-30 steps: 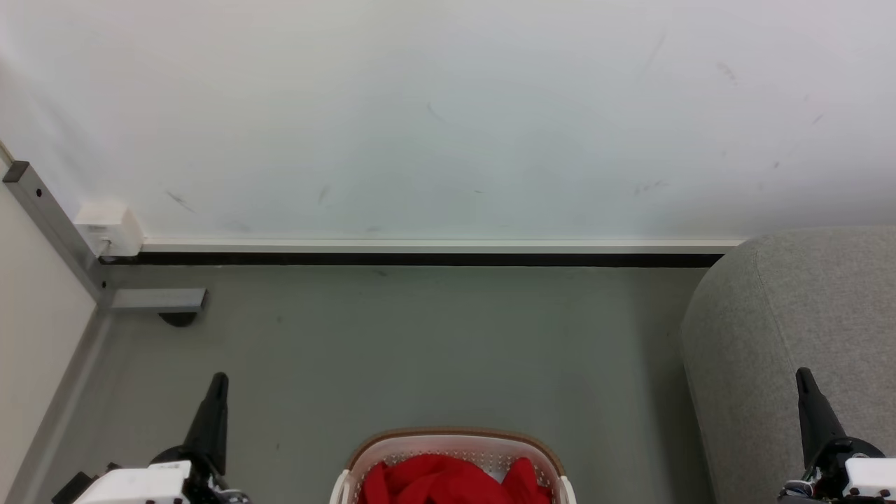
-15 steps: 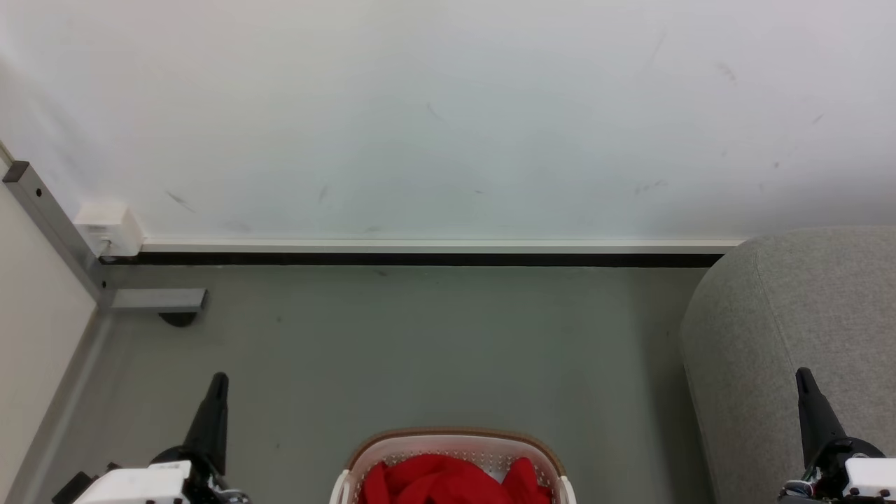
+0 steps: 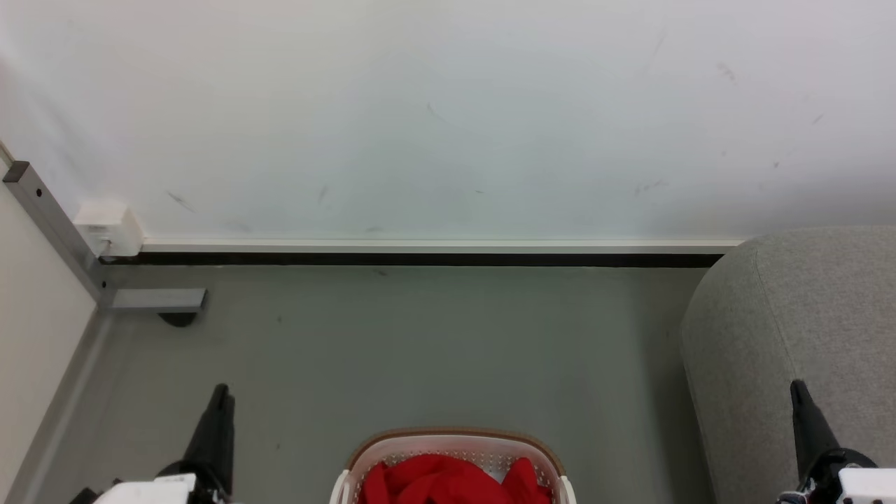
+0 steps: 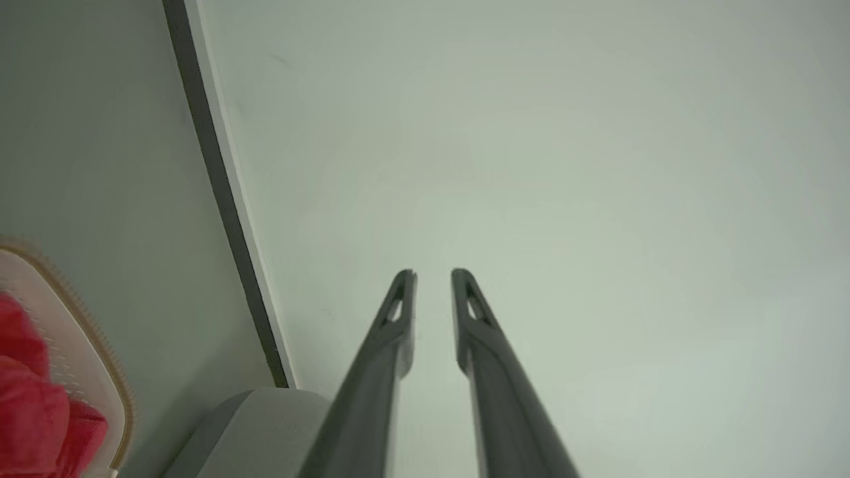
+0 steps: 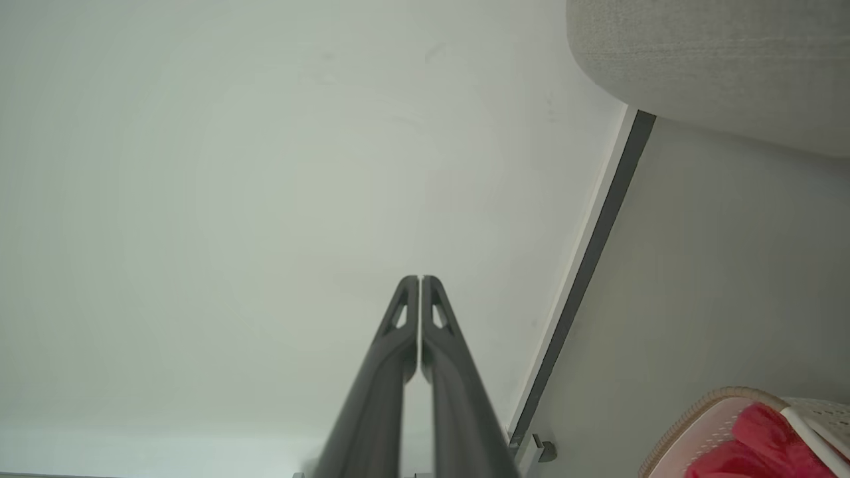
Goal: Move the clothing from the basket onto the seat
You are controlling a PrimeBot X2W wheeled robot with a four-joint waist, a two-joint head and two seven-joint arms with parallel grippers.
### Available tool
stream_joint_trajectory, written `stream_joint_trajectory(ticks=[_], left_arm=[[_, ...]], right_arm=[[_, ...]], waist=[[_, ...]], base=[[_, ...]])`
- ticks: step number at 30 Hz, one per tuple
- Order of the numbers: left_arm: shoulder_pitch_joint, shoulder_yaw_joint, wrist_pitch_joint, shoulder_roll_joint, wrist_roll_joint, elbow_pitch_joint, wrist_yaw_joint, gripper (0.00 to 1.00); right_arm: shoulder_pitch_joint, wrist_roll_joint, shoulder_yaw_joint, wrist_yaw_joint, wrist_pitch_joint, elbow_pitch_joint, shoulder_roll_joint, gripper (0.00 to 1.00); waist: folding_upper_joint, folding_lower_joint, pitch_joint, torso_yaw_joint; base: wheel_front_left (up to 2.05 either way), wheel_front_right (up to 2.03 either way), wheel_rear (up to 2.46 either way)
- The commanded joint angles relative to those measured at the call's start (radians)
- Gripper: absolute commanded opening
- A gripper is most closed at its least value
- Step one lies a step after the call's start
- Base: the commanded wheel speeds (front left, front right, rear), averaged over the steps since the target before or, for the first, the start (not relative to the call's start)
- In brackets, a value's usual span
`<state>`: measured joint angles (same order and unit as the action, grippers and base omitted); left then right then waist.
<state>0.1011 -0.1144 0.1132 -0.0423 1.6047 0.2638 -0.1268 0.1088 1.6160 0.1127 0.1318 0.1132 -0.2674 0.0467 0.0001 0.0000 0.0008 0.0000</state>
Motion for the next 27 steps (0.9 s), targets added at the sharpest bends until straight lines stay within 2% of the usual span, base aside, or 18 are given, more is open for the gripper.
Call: stream_joint_trajectory(ticks=[1, 14, 27], left_arm=[[0.0, 0.001, -0.003, 0.0, 0.0, 0.0, 0.0, 1.0], [0.006, 0.027, -0.068, -0.002, -0.054, -0.038, -0.001, 1.0], [0.007, 0.032, -0.124, -0.003, -0.296, -0.09, -0.001, 1.0]], right_arm=[[0.0, 0.0, -0.002, 0.0, -0.002, 0.001, 0.0, 1.0], [0.012, -0.047, -0.075, 0.0, -0.067, 0.058, 0.006, 1.0], [0.023, -0.236, -0.14, 0.0, -0.124, 0.092, 0.022, 1.0]], waist=[[-0.0001, 0.0, 0.0, 0.0], [-0.0001, 0.0, 0.003, 0.002], [-0.0001, 0.0, 0.009, 0.002]], base=[[0.0, 0.0, 0.0], [0.0, 0.0, 0.0], [0.0, 0.0, 0.0]])
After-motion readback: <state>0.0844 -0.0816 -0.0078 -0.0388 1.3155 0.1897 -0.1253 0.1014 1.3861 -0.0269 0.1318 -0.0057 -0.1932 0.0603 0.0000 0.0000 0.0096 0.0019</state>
